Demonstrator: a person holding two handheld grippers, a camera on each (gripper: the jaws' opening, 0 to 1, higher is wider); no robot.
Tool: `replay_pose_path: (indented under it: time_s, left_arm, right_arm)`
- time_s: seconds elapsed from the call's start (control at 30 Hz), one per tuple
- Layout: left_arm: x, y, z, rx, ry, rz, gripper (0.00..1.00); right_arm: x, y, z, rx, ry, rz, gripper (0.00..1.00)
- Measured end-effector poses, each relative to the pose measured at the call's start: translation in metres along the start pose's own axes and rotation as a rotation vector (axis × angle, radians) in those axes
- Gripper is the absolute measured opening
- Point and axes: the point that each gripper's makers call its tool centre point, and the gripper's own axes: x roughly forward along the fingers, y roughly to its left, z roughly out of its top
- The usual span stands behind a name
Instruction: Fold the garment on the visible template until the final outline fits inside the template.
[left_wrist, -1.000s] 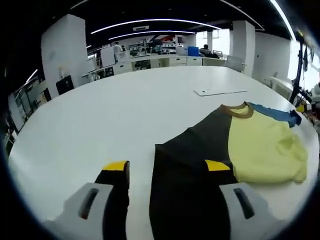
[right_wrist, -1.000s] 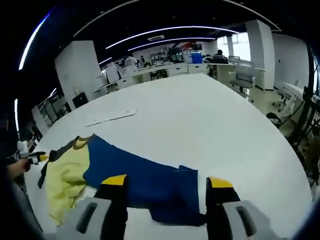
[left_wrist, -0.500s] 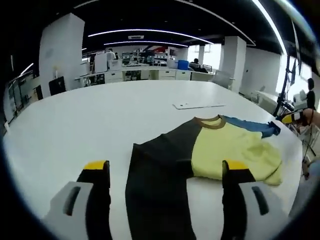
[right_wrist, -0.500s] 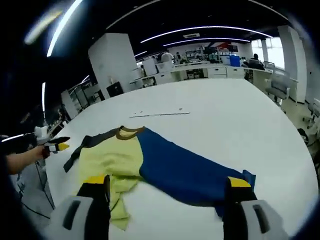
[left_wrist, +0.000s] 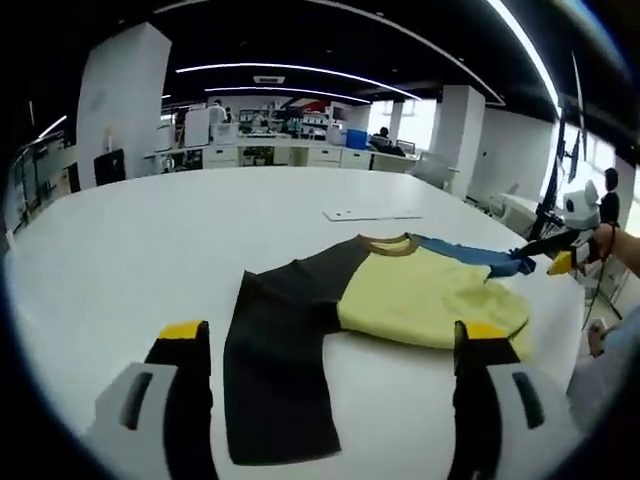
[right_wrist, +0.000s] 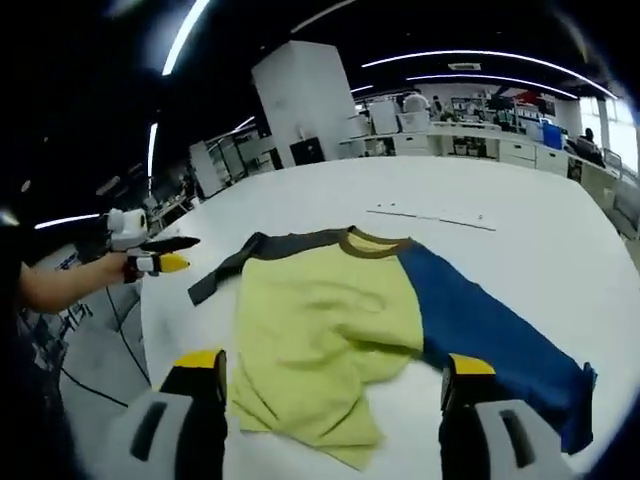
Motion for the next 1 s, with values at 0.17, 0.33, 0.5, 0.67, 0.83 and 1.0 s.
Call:
replay_pose_path:
  time_s: [0.17, 0.33, 0.5, 0.67, 0.83, 1.0]
  left_arm:
    - [-0.009, -0.01, -0.001, 0.032, 0.003, -0.01, 0.99]
    - [-0.02, -0.024, -0.004, 0.045, -0.004, -0.029, 0.99]
    - [-0.031, -0.037, -0.013, 0.049, 0.008, -0.058, 0.99]
    - [-0.038, -0.051, -0.029, 0.055, 0.044, -0.085, 0.96]
    - [-0.044, -0.061, -0.034, 0.07, 0.048, -0.096, 0.95]
    - [-0.046, -0.07, -0.035, 0.093, 0.056, -0.107, 0.94]
  right_arm:
    - [0.014, 0.029, -0.007, -0.073, 0.03, 0.057, 0.82]
    - [0.027, 0.05, -0.02, -0.152, 0.069, 0.09, 0.71]
    - [0.038, 0.066, -0.028, -0.192, 0.082, 0.117, 0.64]
    - [0.047, 0.078, -0.041, -0.245, 0.115, 0.15, 0.58]
    - [0.051, 0.084, -0.064, -0.394, 0.187, 0.145, 0.5]
    - [0.055, 0.09, -0.077, -0.485, 0.212, 0.13, 0.42]
